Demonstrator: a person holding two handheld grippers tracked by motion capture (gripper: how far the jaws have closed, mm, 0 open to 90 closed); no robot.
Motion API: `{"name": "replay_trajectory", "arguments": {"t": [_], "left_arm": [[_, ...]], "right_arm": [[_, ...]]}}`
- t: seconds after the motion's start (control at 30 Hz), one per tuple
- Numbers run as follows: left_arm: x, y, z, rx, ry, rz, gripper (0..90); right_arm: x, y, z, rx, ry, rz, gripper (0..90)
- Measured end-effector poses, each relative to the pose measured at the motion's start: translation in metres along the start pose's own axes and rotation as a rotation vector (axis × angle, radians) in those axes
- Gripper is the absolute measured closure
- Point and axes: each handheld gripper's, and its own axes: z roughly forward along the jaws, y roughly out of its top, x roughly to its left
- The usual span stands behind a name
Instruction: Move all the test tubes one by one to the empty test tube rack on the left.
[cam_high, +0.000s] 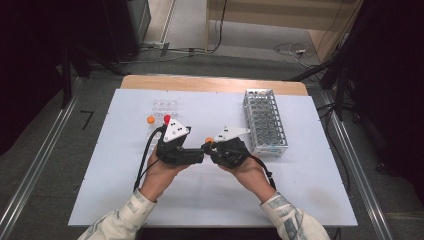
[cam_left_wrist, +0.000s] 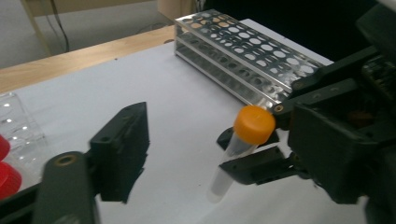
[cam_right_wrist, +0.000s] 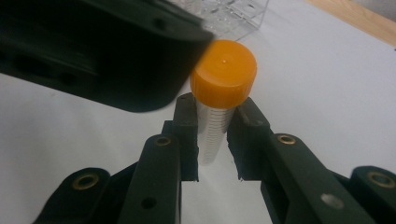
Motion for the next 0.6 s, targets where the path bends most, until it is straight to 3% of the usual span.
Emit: {"name": "replay_trajectory", "arguments": {"t": [0.17,0.4,0.6], "left_arm": [[0.000,-0.002,0.000,0.008,-0.028,0.031,40.6],[-0.001,-0.005,0.001,0.025,-0.020,0.064,61.8],[-0.003,-0.005,0.001,0.032,-0.011,0.082,69.5]], "right_arm": [[0.009,0.004,0.006,-0.006,0.017,-0.017,71.6],[0.015,0.009,0.009,-0.014,0.026,-0.017,71.6],[0.014,0.010,0.011,-0.014,0.025,-0.015,71.6]]}}
